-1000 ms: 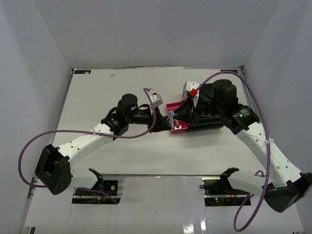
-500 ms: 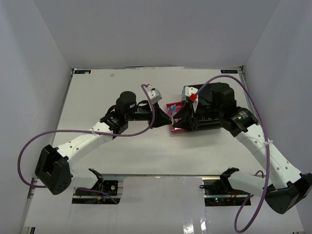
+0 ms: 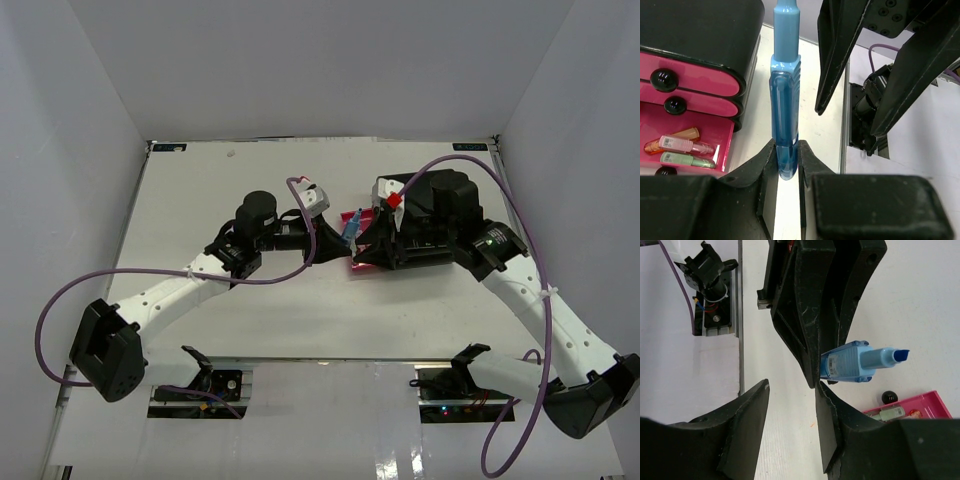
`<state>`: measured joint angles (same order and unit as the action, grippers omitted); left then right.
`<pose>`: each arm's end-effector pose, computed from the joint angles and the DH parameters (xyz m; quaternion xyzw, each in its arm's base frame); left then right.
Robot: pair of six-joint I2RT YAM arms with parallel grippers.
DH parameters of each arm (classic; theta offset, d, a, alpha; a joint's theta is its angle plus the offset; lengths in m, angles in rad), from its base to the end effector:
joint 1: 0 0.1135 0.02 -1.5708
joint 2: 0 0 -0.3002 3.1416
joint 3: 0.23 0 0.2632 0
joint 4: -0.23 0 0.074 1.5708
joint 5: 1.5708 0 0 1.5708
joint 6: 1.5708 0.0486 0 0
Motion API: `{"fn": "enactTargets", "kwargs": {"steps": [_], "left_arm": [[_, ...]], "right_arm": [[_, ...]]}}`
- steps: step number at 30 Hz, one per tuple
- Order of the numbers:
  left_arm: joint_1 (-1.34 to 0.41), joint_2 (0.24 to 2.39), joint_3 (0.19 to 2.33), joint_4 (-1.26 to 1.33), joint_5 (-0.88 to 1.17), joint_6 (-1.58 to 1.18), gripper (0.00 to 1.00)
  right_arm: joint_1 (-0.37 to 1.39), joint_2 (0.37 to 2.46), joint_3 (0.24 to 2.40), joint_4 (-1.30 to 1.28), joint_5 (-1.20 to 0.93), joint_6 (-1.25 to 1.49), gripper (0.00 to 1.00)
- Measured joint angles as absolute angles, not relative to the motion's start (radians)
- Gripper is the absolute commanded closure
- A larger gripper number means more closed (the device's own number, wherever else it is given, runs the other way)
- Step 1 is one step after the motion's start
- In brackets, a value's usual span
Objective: Sort the stationery into containers
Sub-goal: Close the pen cap on the pen.
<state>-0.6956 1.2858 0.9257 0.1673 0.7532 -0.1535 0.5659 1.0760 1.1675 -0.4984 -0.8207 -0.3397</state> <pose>0.2121 -0.2203 0.3465 0.4175 0.6290 -0.5022 0.4218 0.1713 0.1509 0.4185 -0.5323 0.5929 0.3880 0.4632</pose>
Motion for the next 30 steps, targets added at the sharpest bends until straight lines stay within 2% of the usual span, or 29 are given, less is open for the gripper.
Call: {"fn": "enactTargets", "kwargs": {"steps": [11,30], "left_arm": [[-0.696,1.266,0.869,0.153,0.787,-0.073,0.98],[-0.696,1.229,0.860,0.067,0.850,0.071,0.99]], "right_arm": [[0.566,1.026,1.148,-0.505,-0.706,-0.310,0.54],[0.566,1.120,1.219,-0.505,-0.814,-0.296,0.57]]}}
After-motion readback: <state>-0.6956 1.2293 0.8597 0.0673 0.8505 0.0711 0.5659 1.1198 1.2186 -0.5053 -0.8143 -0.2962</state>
